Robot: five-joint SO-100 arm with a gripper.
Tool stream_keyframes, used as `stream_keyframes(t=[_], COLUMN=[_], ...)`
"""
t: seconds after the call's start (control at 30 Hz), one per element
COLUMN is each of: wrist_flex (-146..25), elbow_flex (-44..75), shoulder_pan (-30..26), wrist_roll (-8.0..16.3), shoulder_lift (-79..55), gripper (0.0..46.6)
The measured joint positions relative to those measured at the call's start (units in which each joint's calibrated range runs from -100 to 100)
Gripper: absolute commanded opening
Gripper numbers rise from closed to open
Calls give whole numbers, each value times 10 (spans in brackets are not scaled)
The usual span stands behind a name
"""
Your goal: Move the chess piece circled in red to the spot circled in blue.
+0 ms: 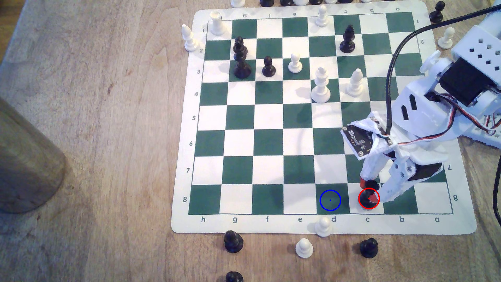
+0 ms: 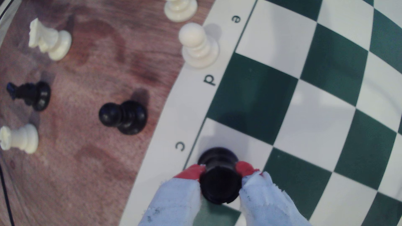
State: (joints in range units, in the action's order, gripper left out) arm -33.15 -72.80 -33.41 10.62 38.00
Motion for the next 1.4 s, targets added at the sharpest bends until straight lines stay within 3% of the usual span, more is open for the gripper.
stream_keyframes(t=[0.27,0.57,1.1,1.4], wrist_flex=[-25,-114,-88,-73], elbow_flex=[14,122,272,286], shoulder_pan=[-4,11,39,57], wrist_roll=[0,4,-4,-9], shoulder_lift=[12,82,-198,-249], gripper=[42,39,42,42])
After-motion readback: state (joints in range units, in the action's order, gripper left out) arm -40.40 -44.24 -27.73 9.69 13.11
